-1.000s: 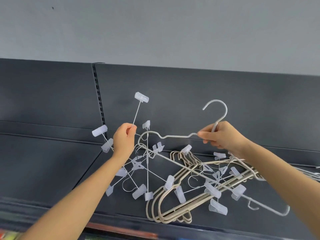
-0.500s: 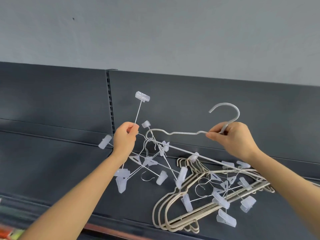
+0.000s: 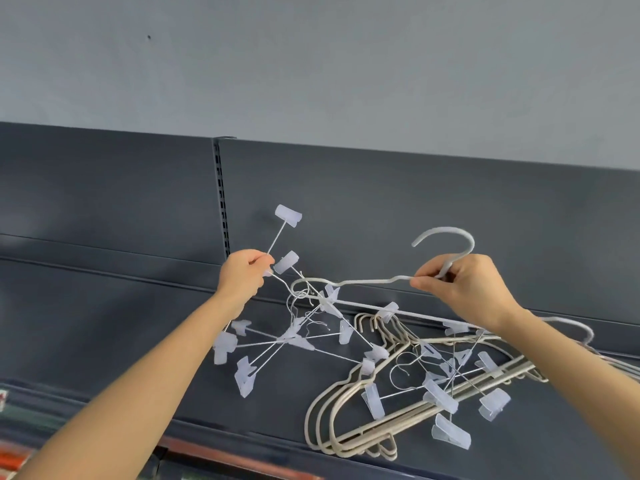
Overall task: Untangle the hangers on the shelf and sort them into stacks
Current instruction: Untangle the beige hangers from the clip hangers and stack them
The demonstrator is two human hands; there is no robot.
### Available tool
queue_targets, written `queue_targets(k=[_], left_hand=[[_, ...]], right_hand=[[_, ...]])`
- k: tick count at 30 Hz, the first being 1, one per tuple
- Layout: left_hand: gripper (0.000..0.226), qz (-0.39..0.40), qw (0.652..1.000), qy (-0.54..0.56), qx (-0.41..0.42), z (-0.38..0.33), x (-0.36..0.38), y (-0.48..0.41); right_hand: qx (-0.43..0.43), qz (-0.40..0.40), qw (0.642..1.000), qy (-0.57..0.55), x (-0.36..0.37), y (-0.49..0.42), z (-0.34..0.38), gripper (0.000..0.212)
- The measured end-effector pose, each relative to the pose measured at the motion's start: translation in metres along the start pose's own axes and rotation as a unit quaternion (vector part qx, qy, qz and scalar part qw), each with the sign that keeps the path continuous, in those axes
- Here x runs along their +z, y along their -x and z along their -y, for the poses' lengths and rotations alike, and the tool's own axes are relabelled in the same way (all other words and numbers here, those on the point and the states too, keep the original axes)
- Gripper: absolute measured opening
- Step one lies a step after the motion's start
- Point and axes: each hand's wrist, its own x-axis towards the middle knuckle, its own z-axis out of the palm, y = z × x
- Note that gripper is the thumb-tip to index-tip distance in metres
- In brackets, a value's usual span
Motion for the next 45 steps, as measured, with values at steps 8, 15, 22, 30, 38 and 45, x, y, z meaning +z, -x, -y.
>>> queue_targets(k=[8, 15, 22, 30, 38, 45], left_hand=[[0.02, 0.082, 0.975, 0.05, -0.202, 0.036, 0.009, 0.005], [0.021, 0.083, 0.981, -0.068, -0.161, 0.07, 0.009, 0.012], [0.034, 0.127, 0.946, -0.294, -0.053, 0.081, 0.021, 0.013], [0.017, 0.056, 0.975, -0.211, 0.036, 0.057, 0.056, 0.011], [0.016, -0.034, 0.982, -0.179, 0.056, 0.06, 0.057, 0.017], [0.03, 0.011, 0.977, -0.173, 0.123, 0.053, 0.047, 0.019]], right_hand=[[-0.021, -0.012, 1.0, 0.002, 0.008, 0.004, -0.011, 0.01], [-0.025, -0.008, 1.0, -0.002, 0.009, 0.004, -0.015, 0.012], [-0.016, -0.005, 1.0, -0.022, 0.011, 0.005, -0.019, 0.013], [-0.016, -0.013, 0.999, -0.025, 0.016, 0.012, -0.023, 0.017], [-0.062, -0.048, 0.997, 0.022, 0.033, 0.029, -0.021, 0.004], [0.039, -0.053, 0.997, -0.038, 0.032, 0.023, -0.012, 0.014]])
